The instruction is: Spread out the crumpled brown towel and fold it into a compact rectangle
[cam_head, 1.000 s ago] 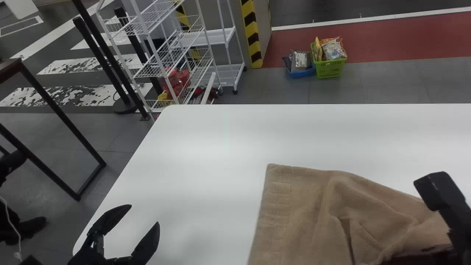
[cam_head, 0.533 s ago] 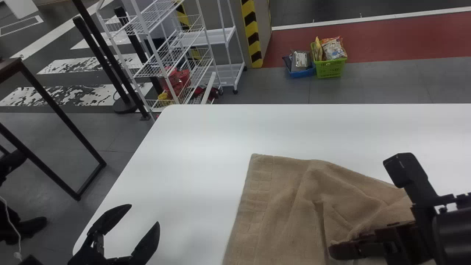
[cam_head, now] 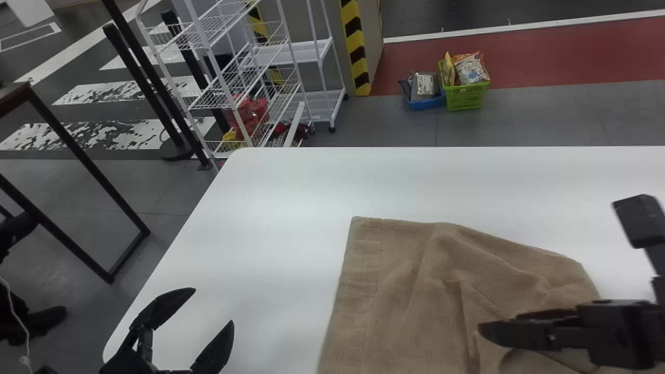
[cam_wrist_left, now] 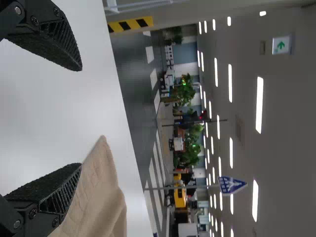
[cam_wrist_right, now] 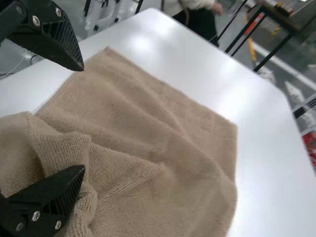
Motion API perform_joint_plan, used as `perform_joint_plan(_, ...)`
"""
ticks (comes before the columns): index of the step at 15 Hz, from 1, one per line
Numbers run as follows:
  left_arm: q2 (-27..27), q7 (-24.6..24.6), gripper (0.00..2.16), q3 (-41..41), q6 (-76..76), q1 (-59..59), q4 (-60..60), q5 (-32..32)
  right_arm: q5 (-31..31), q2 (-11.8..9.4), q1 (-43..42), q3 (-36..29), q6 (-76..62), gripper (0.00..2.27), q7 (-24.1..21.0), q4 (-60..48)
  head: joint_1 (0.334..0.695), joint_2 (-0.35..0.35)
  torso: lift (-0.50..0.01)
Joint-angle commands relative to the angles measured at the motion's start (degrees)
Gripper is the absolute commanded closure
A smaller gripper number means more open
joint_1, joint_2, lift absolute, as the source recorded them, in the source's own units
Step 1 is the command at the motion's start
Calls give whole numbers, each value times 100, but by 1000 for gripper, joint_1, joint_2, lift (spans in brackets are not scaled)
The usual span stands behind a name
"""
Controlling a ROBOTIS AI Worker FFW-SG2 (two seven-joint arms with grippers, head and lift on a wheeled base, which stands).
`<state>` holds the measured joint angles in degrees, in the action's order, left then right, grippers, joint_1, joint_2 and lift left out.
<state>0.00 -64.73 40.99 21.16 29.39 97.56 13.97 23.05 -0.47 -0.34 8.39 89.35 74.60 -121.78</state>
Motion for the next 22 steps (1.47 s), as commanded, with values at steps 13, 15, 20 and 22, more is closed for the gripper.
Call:
perform_joint_plan(13,-15,57,201,-1119,1632,278,-316,-957,-908,-1052,2547,-3581,-5300,157,372,-988,695,70,-127)
perform_joint_plan(15,-15,-163,201,-1058,1702,295,-193,-1115,-934,-1122,2530,-3774,-5300,178,372,-988,695,12,-127)
perform_joint_plan(20,-15,-549,201,-856,1649,286,-158,-1581,-723,-1184,2943,-3924,-6883,191,372,-917,695,-87,-127)
perform_joint_plan(22,-15,-576,205,-847,1491,243,-141,-1608,-460,-1219,3224,-3933,-7357,191,372,-882,695,-81,-127)
